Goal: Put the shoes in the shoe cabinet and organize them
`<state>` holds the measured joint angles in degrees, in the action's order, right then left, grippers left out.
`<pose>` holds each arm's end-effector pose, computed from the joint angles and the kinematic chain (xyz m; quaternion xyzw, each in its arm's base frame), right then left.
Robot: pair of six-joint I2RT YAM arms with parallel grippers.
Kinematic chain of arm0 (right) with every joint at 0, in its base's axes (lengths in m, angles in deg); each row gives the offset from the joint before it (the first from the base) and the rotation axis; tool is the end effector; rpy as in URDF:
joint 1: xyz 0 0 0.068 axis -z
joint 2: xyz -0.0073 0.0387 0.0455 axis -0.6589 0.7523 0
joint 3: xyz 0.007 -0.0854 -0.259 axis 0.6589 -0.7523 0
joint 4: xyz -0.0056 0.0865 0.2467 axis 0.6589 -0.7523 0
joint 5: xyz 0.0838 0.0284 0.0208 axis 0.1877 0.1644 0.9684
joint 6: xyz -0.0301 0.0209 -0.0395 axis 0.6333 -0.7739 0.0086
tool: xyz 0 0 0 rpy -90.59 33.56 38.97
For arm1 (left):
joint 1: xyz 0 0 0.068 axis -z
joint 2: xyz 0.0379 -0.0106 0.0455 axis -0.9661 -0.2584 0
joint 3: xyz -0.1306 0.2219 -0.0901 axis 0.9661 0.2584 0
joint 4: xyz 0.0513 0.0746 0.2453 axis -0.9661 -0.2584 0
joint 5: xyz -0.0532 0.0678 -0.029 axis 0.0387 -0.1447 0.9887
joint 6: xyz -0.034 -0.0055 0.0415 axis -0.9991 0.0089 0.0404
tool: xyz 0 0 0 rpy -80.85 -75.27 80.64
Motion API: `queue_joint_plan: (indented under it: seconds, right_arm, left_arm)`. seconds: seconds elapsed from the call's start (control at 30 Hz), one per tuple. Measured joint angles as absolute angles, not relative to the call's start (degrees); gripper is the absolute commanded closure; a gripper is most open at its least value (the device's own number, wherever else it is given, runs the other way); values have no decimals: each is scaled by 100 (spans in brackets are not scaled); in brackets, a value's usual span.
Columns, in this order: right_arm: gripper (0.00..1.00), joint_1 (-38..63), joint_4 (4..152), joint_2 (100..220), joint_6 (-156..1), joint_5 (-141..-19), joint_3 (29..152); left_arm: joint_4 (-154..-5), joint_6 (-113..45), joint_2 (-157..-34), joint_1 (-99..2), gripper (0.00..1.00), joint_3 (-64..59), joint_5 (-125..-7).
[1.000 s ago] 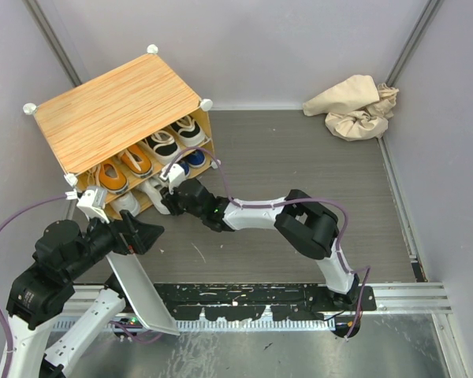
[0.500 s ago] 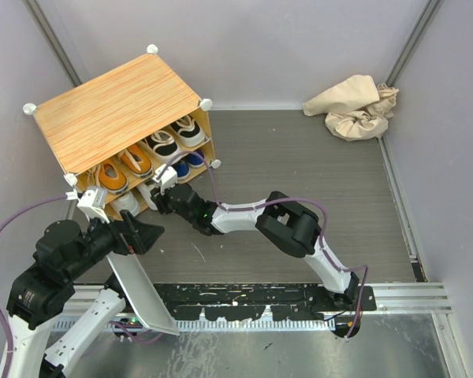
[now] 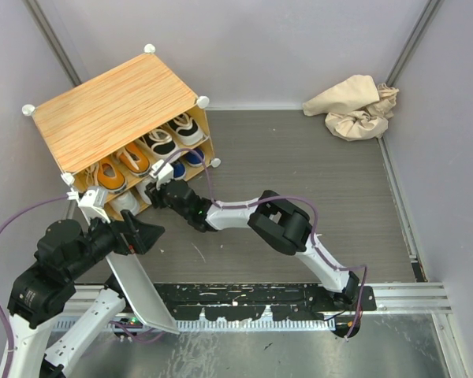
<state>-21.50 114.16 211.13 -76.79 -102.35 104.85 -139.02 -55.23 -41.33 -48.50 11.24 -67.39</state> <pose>0.2496 0.4646 0.1767 -0.2792 0.6909 0.2953 0.5979 0.0302 -0.0198 0.3677 -0.0071 0.8194 -0.3242 0.4728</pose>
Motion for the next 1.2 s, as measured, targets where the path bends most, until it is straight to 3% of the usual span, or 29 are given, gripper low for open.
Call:
queue_joint_plan:
  seconds: [0.47,0.67,0.77,0.93,1.07,1.2]
  right_arm:
    - [96,-2026,11560,21692,-7729,-10036,11051]
    - [59,-2004,11569,21736,-7773,-9994,11088]
    - [48,-1993,11678,21734,-7840,-9970,11005]
    - [10,-1923,12059,21539,-8007,-9806,10437]
    - [1,-1904,12048,21168,-8033,-9815,9794]
    - [0,-1890,12002,20595,-8052,-9841,9068]
  left_arm:
    - [-13884,-5532,-4214,-4850,2,1161,-6665]
    - [-13845,-5540,-4310,-4850,2,1203,-6643]
    - [-13801,-5543,-4336,-4853,2,1238,-6623]
    - [-13792,-5543,-4347,-4850,2,1277,-6590]
    - [-13760,-5543,-4347,-4853,2,1277,-6592]
    - [-13742,-5523,-4426,-4850,2,1207,-6590]
